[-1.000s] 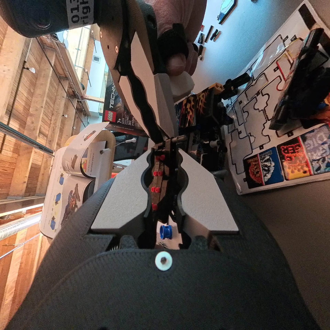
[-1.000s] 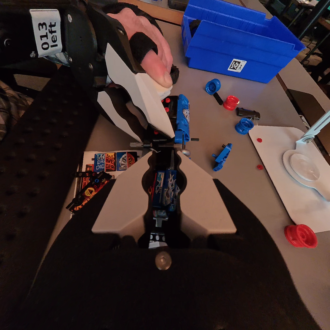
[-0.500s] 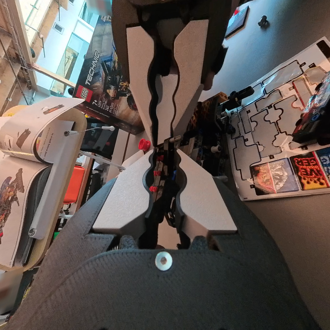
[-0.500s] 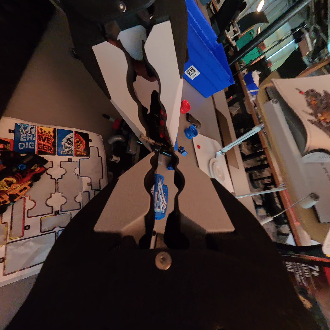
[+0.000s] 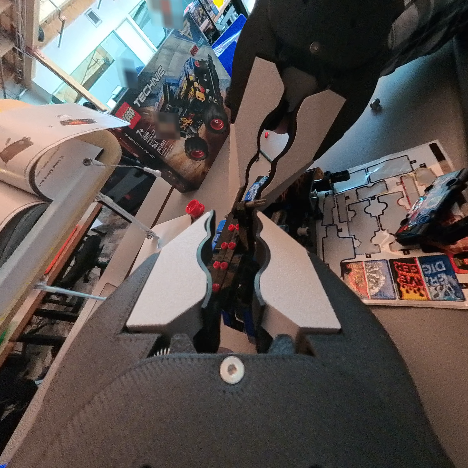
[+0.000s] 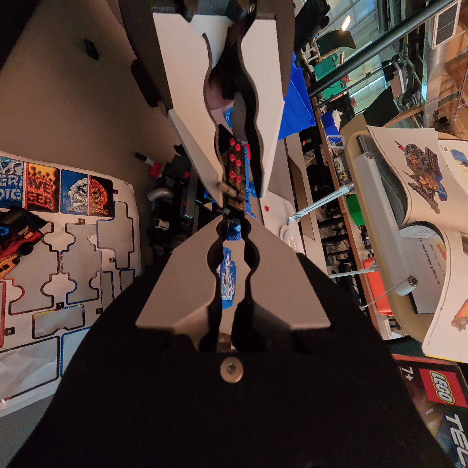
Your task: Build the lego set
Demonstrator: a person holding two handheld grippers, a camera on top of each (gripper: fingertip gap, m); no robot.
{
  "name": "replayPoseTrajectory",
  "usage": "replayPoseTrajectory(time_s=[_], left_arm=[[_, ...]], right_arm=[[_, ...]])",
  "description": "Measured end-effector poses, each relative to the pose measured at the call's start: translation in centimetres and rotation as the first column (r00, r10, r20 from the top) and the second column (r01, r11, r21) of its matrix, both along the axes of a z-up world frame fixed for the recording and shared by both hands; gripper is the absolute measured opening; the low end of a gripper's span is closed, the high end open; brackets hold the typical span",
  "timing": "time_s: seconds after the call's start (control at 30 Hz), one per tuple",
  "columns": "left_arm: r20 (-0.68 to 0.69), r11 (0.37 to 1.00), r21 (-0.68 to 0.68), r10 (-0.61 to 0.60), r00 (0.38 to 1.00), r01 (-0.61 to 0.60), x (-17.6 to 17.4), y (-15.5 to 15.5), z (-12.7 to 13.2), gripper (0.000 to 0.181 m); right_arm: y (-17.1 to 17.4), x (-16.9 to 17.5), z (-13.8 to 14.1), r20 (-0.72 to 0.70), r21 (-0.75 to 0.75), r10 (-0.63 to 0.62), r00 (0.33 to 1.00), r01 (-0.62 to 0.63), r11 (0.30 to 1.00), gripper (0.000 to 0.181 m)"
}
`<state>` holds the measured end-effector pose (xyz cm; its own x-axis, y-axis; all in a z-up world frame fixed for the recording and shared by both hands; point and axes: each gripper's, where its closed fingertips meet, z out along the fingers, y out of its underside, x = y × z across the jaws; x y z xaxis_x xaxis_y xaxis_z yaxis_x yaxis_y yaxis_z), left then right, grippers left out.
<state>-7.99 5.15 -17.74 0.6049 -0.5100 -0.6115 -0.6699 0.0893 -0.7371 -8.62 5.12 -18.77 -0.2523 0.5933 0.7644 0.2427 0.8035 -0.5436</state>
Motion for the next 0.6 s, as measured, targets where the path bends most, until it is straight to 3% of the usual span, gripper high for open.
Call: replayPoseTrajectory(time_s=[0.07, 0.37, 0.43, 0.53, 0.6], left_arm=[[0.018, 1.000, -0.006, -0.005, 1.000, 0.005, 0.0, -0.3, 0.2, 0.020], [0.163, 0.996, -0.078, 0.065, 0.984, -0.052, -1.3, -1.5, 0.2, 0.018], [0.136, 0.994, -0.082, 0.081, 0.987, -0.070, -1.8, -1.5, 0.3, 0.029], [0.100, 0.982, -0.171, 0.096, 0.990, -0.078, -3.0, -1.4, 0.3, 0.062], [0.040, 0.977, -0.202, 0.076, 0.996, -0.066, -3.5, -1.5, 0.6, 0.069]], right_arm=[[0.1, 0.0, 0.0, -0.001, -0.006, 0.001, 1.000, -0.001, 1.000, 0.007], [-0.3, -0.1, -0.3, 0.011, -0.020, 0.010, 1.000, -0.010, 1.000, 0.007], [-0.3, 0.0, -0.2, 0.015, -0.019, 0.007, 1.000, -0.006, 1.000, 0.006], [0.1, 0.1, -0.1, 0.032, -0.031, -0.009, 0.999, 0.010, 0.999, 0.007], [0.0, 0.2, -0.1, 0.061, -0.057, -0.017, 0.998, 0.021, 0.998, 0.008]])
